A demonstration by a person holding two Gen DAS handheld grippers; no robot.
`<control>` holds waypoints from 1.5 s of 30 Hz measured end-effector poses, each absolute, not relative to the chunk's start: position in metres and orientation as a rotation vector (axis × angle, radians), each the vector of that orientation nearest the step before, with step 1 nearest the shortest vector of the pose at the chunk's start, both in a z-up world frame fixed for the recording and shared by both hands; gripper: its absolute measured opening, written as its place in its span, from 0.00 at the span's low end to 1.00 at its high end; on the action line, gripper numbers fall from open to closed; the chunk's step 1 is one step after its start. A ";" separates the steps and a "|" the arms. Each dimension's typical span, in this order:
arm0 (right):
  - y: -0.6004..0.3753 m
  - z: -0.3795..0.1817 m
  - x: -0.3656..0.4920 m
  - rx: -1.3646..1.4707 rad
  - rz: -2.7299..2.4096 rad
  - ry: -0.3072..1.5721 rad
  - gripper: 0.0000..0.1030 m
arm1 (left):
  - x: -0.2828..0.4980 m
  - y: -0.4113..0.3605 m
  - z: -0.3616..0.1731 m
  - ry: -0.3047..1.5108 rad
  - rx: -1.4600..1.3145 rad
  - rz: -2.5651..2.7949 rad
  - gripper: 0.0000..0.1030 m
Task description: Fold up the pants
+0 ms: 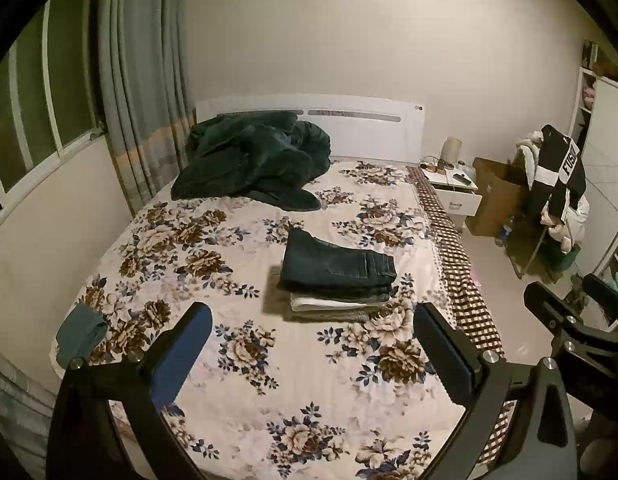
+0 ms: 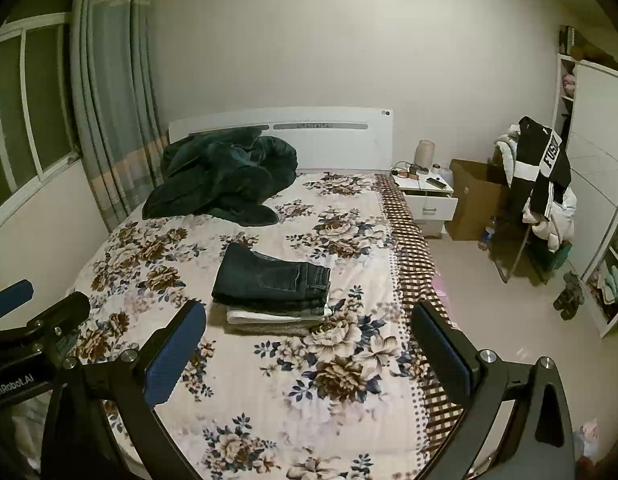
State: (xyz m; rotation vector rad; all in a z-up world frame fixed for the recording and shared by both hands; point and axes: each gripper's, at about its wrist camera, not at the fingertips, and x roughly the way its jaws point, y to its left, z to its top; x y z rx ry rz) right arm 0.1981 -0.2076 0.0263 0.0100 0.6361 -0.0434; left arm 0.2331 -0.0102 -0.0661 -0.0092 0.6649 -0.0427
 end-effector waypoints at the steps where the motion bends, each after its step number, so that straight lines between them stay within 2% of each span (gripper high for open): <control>1: -0.208 0.025 0.200 0.012 -0.046 0.636 1.00 | 0.232 -0.010 -0.066 0.662 -0.009 -0.039 1.00; 45: -0.204 0.024 0.180 0.025 -0.028 0.658 1.00 | 0.215 -0.001 -0.058 0.642 0.021 0.027 1.00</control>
